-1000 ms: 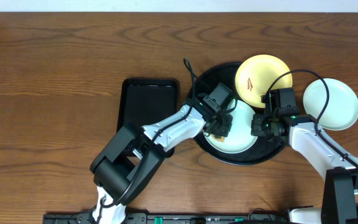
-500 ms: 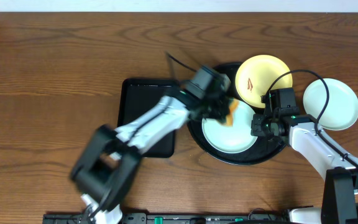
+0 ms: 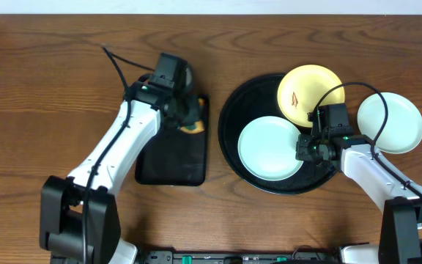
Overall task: Clean dirty plates on tray and stack at the side
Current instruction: 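Carry the sponge back into the black rectangular tray, left gripper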
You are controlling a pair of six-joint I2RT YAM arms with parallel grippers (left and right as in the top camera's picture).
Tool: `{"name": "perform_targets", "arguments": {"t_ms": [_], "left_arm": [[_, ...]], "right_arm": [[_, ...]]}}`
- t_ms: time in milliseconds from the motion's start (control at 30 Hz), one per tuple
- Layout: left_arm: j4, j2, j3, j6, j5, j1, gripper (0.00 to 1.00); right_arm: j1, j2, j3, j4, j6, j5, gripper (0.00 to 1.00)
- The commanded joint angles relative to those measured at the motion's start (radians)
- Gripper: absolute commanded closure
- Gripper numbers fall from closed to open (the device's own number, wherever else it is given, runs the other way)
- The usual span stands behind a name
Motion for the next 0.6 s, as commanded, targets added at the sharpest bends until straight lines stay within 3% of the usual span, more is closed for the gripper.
{"name": "perform_targets", "arguments": {"t_ms": [0,367,400,467,500,567], "left_arm": [[0.012,0.032,-0.050,0.034,-0.091,0.003,0.88],[0.066,0.154,-0.075,0.034,-0.226,0.003,0.88],[0.072,0.161,-0.075,0.034,-0.226,0.003,0.85],[0.076,0.168,-0.075,0.034,-0.226,0.003,0.62],[0.075,0.169,-0.075,0.034,-0.227,0.003,0.46],[0.075,0.169,-0.075,0.034,-0.227,0.003,0.33]], "right_arm": [[0.008,-0.018,-0.010,0.002,-0.006,-0.006,0.94],[0.008,-0.018,-0.010,0.002,-0.006,-0.006,0.92],[0.008,-0.018,-0.010,0.002,-0.006,-0.006,0.88],[0.008,-0.018,-0.010,0.002,-0.006,-0.006,0.75],[0.008,-0.018,-0.010,0.002,-0.006,-0.006,0.73],[0.008,-0.018,-0.010,0.002,-0.006,-0.005,0.72]]}}
